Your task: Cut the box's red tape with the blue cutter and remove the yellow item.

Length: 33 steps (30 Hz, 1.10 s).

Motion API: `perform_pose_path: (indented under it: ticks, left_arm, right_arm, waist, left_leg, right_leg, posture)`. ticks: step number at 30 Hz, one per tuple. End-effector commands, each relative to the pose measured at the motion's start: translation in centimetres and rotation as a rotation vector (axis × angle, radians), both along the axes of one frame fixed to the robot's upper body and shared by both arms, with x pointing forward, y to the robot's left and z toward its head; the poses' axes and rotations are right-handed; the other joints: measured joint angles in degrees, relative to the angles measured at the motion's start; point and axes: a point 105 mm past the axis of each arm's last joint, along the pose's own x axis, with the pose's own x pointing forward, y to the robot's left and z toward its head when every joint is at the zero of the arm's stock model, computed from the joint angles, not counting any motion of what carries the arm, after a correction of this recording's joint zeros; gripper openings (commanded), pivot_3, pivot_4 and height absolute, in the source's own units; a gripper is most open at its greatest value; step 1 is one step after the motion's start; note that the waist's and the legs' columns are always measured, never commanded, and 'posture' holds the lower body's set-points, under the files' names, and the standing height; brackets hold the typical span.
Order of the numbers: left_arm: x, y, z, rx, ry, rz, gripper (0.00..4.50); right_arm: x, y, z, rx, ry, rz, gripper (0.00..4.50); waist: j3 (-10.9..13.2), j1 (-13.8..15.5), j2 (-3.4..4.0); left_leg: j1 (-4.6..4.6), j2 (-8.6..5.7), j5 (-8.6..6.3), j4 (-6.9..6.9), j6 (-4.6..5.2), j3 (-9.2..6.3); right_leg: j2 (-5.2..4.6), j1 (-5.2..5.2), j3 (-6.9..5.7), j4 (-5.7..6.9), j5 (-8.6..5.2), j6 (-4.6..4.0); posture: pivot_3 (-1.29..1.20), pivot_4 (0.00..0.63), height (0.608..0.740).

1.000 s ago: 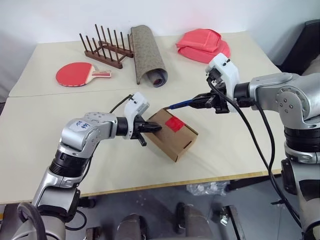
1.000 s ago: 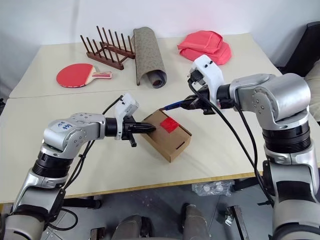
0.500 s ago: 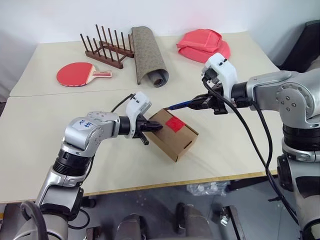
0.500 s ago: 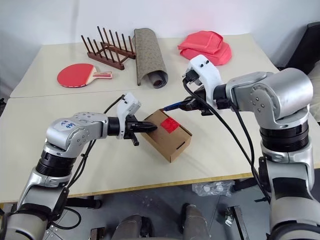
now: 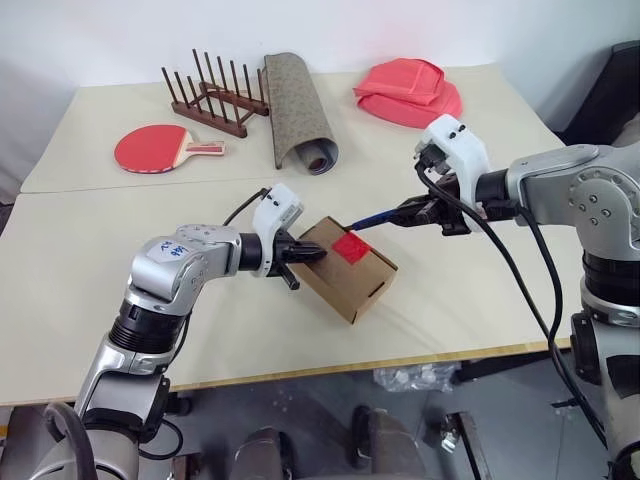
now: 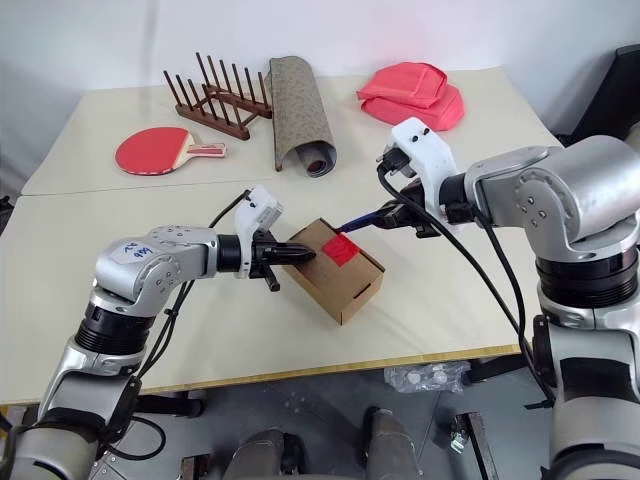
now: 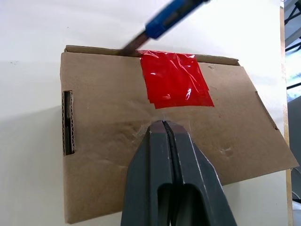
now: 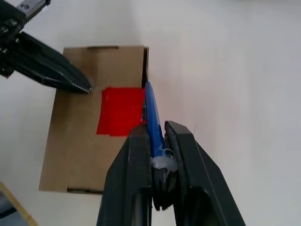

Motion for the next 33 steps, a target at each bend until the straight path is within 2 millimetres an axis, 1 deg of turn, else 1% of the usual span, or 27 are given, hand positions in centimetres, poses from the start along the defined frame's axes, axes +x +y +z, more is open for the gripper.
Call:
perform_pose_path:
  ticks: [1,5,10,13,21,29,33]
  left_arm:
    - [0.2,0.4,-1.3,0.022,0.04,0.034,0.0]
    - [0.1,0.3,-1.4,0.02,0.042,0.035,0.0]
    - [0.3,0.2,-1.6,0.021,0.049,0.04,0.0]
    - [0.3,0.1,-1.7,0.026,0.057,0.042,0.0]
    - [0.4,0.4,-3.0,0.102,0.099,0.079,0.0]
    - [0.6,0.6,-3.7,0.135,0.125,0.106,0.0]
    - [0.7,0.8,-4.1,0.159,0.123,0.122,0.0]
  right_arm:
    - [0.6,-1.2,0.1,-0.024,-0.017,-0.056,0.16]
    - [0.8,-1.0,0.3,-0.017,-0.018,-0.048,0.16]
    - [0.6,0.1,0.5,-0.035,-0.01,-0.002,0.16]
    - [0.6,0.2,0.5,-0.05,0.004,0.002,0.16]
    - [-0.1,-0.2,0.0,-0.128,0.069,0.019,0.16]
    - [-1.1,-0.7,-0.3,-0.175,0.114,0.056,0.16]
    - [-1.0,-0.9,-0.1,-0.187,0.109,0.047,0.16]
  waist:
    - [0.0,0.1,0.0]
    - [0.0,0.2,0.0]
    - [0.0,0.2,0.0]
    - [0.0,0.2,0.0]
    - [0.0,0.6,-0.02]
    - [0.0,1.1,-0.04]
    - [-0.1,1.1,-0.07]
  left_leg:
    - [0.0,0.0,0.0,0.01,0.01,0.0]
    - [0.0,-0.04,0.02,0.01,0.04,0.0]
    - [-0.01,-0.05,0.03,0.01,0.05,0.0]
    - [0.0,-0.05,0.03,0.01,0.05,0.0]
    - [0.01,-0.06,0.03,0.02,0.06,-0.02]
    - [0.03,-0.06,0.03,0.02,0.06,-0.02]
    - [0.04,-0.06,0.03,0.02,0.06,-0.02]
  right_leg:
    - [0.0,0.01,0.0,0.0,0.0,0.0]
    - [-0.05,0.01,0.0,0.0,0.01,0.02]
    - [-0.07,0.01,0.0,0.0,0.01,0.02]
    - [-0.07,0.01,0.01,0.0,0.01,0.02]
    - [-0.09,0.03,0.0,0.0,0.02,0.03]
    - [-0.09,0.04,0.0,0.0,0.02,0.02]
    - [-0.11,0.05,0.0,-0.01,0.02,0.02]
  posture:
    - [0.0,0.15,0.74]
    - [0.0,0.15,0.74]
    - [0.0,0.15,0.74]
    - [0.0,0.15,0.74]
    - [0.0,0.15,0.74]
    - [0.0,0.15,0.74]
    - [0.0,0.15,0.74]
